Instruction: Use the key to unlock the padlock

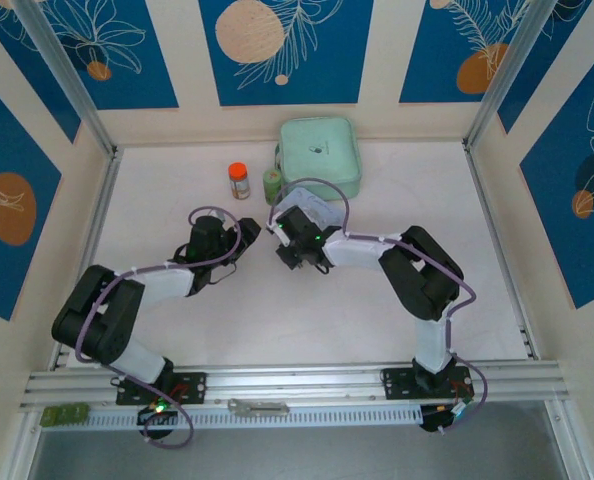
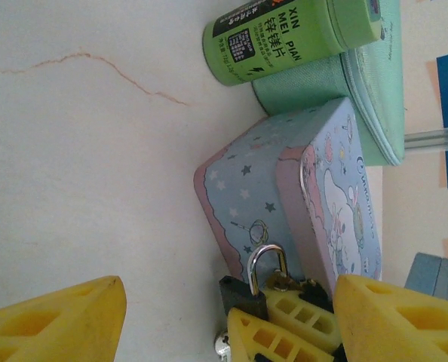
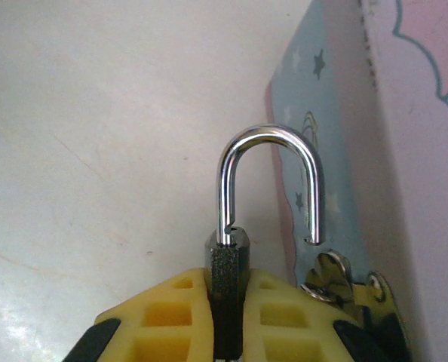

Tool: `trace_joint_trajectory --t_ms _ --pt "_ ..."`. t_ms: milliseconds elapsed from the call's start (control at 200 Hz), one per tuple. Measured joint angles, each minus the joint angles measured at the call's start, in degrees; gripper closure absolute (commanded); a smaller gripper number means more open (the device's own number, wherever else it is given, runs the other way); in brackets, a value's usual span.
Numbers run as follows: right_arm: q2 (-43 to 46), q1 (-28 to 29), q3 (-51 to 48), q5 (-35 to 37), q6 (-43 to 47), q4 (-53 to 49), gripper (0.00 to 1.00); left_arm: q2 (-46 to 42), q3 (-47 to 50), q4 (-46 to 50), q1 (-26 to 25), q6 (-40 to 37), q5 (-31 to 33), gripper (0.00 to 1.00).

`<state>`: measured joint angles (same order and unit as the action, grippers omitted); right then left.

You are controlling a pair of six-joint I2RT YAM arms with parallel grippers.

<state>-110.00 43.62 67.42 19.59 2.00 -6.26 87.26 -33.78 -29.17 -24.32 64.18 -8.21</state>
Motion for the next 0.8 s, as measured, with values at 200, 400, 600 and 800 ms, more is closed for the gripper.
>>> trace_joint_trajectory --t_ms 200,400,600,800 --pt "0.4 -3.5 -0.1 -8.1 2.1 3.2 1.00 0.0 0.6 -0.9 0.0 0.0 -1.0 0.27" --pt "2.6 -4.9 -1.6 -15.4 3.2 8.2 1.00 0.0 0.6 -3.1 0.0 -0.2 -2.1 0.27" --pt "6.8 -5.5 -3.4 -20.1 2.5 9.5 1.00 -0.5 2.2 -5.6 0.3 -0.2 -2.0 0.26" --pt "15.6 -5.6 -8.1 -20.4 -4.2 6.1 1.00 -1.8 3.0 -6.0 2.2 -0.6 -2.0 0.16"
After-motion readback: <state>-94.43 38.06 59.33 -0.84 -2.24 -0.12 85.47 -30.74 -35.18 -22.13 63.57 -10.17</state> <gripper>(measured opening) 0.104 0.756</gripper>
